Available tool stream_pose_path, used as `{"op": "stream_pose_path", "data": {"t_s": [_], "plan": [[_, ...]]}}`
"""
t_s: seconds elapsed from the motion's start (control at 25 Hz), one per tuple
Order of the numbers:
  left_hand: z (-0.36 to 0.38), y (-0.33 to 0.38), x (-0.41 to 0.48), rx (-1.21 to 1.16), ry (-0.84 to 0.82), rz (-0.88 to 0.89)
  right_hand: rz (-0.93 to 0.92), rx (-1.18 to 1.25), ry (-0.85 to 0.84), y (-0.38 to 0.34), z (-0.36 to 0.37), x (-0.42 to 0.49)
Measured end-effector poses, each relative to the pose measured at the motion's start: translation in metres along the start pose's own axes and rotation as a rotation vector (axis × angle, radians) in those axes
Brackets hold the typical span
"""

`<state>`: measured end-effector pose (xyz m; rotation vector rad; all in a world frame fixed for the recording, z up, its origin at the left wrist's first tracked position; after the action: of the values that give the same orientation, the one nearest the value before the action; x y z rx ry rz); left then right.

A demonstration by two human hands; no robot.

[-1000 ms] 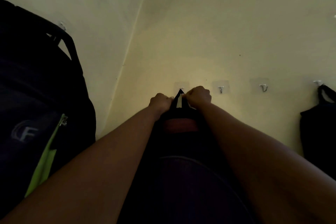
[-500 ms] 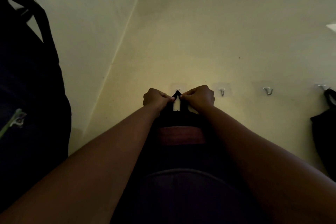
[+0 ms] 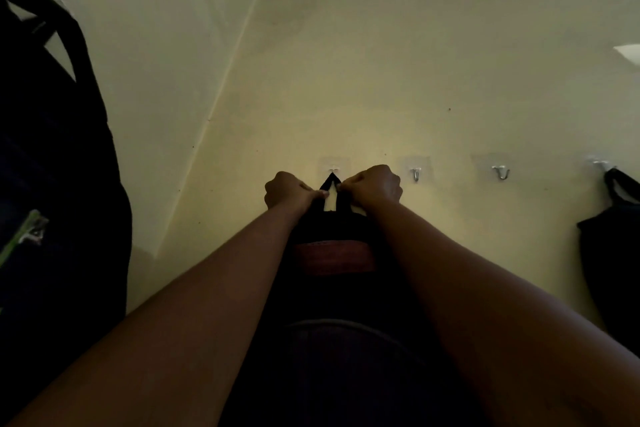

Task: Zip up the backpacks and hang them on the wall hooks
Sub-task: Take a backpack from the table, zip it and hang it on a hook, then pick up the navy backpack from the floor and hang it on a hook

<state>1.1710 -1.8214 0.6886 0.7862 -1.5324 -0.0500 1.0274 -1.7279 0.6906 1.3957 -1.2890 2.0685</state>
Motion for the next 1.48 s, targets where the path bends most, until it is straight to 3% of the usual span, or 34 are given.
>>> {"op": "stream_pose_path", "data": {"t_s": [0.16, 0.32, 0.48, 0.68, 1.0, 1.16, 1.48], "plan": [[-0.029, 0.012, -0.045, -0.159, -0.097, 0.040, -0.019, 0.071, -0.196, -0.010, -0.010, -0.042], [-0.066, 0.028, -0.124, -0.246, -0.090, 0.031, 0.016, 0.173, -0.237, -0.015, -0.048, -0.089], [-0.086, 0.030, -0.208, -0.482, -0.167, -0.120, 0.149, 0.336, -0.270, -0.020, -0.091, -0.147], [-0.107, 0.014, -0.326, -0.522, -0.191, -0.304, 0.381, 0.467, -0.291, -0.019, -0.156, -0.255], [-0.163, -0.036, -0.561, -0.501, -0.482, -0.570, 0.782, 0.413, -0.279, -0.012, -0.271, -0.499], [-0.206, -0.043, -0.709, -0.429, -0.651, -0.685, 1.035, 0.404, -0.188, -0.008, -0.346, -0.640], [-0.210, -0.039, -0.919, -0.348, -0.906, -1.041, 1.341, 0.170, -0.025, 0.034, -0.486, -0.796]]}}
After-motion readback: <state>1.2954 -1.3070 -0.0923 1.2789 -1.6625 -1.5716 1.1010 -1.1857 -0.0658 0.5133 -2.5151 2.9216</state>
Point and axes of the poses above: each hand's wrist, its own x-axis towards the middle knuckle, its own z-axis out of the palm, y = z × x, the point moved 7 cm from there along x, towards the middle knuckle, and after that the axes turned 14 degrees about x, right-handed, at the moved point
